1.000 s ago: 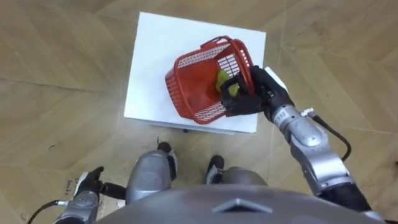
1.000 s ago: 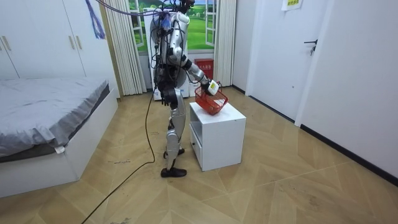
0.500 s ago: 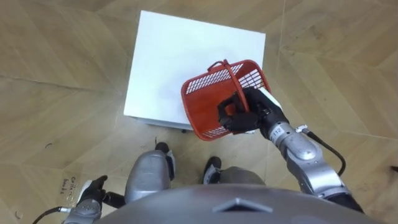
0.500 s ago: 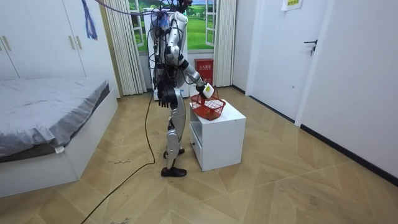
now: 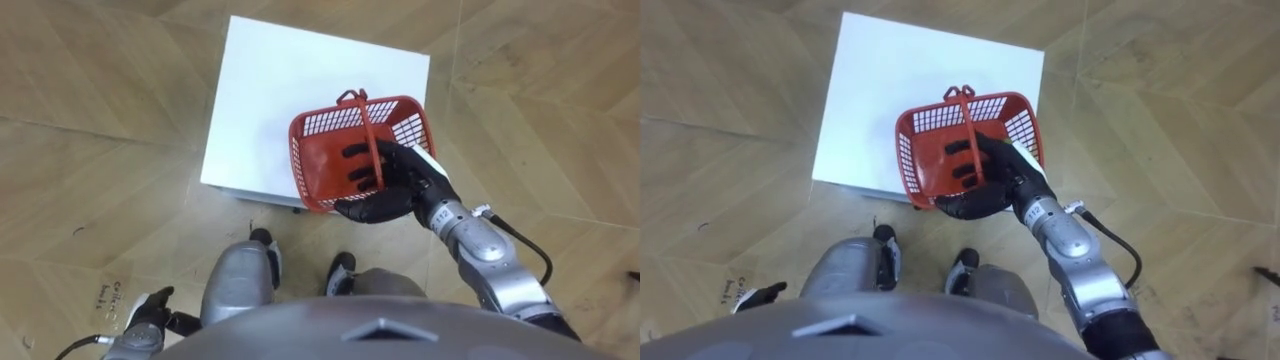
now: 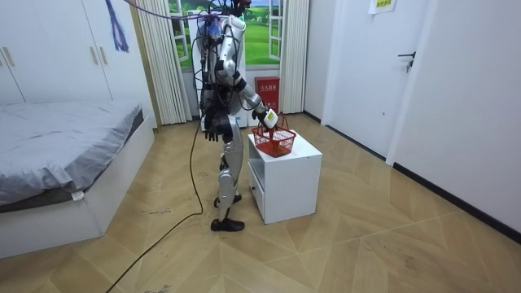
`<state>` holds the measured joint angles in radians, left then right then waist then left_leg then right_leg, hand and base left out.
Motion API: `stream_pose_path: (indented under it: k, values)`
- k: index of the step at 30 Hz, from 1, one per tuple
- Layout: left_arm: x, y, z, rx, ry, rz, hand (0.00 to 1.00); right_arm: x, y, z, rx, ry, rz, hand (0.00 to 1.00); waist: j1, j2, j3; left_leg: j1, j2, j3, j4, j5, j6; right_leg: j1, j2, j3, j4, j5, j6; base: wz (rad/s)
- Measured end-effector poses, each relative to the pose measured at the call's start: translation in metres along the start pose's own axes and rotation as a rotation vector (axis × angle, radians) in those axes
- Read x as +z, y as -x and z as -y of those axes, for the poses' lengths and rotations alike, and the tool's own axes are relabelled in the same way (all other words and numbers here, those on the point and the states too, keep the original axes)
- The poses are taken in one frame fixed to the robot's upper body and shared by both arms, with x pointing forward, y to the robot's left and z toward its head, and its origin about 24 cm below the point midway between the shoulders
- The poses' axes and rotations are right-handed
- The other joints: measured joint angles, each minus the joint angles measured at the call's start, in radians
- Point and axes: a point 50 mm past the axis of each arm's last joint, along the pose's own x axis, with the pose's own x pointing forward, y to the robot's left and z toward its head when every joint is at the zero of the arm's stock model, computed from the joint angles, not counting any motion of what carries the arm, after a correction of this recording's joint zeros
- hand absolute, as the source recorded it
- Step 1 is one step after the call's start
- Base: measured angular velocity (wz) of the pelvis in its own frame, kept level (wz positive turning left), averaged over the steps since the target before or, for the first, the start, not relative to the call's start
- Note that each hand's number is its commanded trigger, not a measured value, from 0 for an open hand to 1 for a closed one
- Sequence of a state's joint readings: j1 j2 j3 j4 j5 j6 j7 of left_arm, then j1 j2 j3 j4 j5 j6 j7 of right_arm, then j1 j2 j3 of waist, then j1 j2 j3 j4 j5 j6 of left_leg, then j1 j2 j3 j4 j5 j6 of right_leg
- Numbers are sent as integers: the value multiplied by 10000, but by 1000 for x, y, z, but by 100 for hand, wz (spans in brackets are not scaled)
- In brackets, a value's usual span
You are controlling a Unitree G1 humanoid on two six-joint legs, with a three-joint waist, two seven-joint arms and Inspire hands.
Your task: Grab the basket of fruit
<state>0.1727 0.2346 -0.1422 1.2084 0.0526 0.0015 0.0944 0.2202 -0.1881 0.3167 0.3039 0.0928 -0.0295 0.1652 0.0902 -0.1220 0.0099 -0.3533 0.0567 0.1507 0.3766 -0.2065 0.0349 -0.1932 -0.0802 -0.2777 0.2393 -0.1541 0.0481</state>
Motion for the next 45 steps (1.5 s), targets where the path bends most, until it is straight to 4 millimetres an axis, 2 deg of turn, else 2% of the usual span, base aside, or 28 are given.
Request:
stream_pose_path:
  k: [10,18,23,27,32,34,37,41,45]
  values:
    - [-10,2,4,-102,9,-276,0,-1,0,-4,132,0,-32,0,5,2,18,-10,5,-2,2,-1,1,-10,-3,-41,-1,0,0,0]
    - [-7,2,6,-129,52,-127,0,0,1,-3,2,18,49,0,-75,-45,21,17,8,41,-10,-1,2,0,-7,-12,-1,0,0,0]
    - [-2,2,6,-3,100,80,0,15,4,-4,-139,16,768,0,-331,27,66,151,11,59,-27,-4,2,96,-6,16,-5,0,0,-1]
    - [3,1,3,243,151,264,0,34,9,7,-855,32,1621,0,-482,105,103,586,34,331,-185,-19,13,341,-13,256,-26,0,0,-16]
    - [5,1,4,245,352,412,0,49,20,19,-2009,188,2594,0,-604,421,52,1383,13,734,-541,-34,8,790,-42,574,-56,1,0,-25]
    - [5,2,6,269,381,469,0,52,22,23,-2491,128,2764,0,-628,578,-35,1883,-5,1025,-844,-16,-9,1027,-59,748,-73,0,1,-33]
    - [4,2,5,410,442,483,0,63,28,31,-3172,-42,3328,0,-882,809,-86,2238,-25,1154,-1015,-10,-22,1320,-61,784,-197,1,2,-16]
    - [1,2,3,527,696,418,0,72,36,47,-4294,-197,3889,0,-1014,919,-92,2663,-21,1239,-1233,16,-66,1624,-31,856,-264,1,2,-6]
    - [-14,5,5,533,881,2,0,77,47,59,-5614,-281,4290,0,-1132,934,-160,2999,-23,1459,-1447,18,-96,1807,-8,1038,-356,1,2,-15]
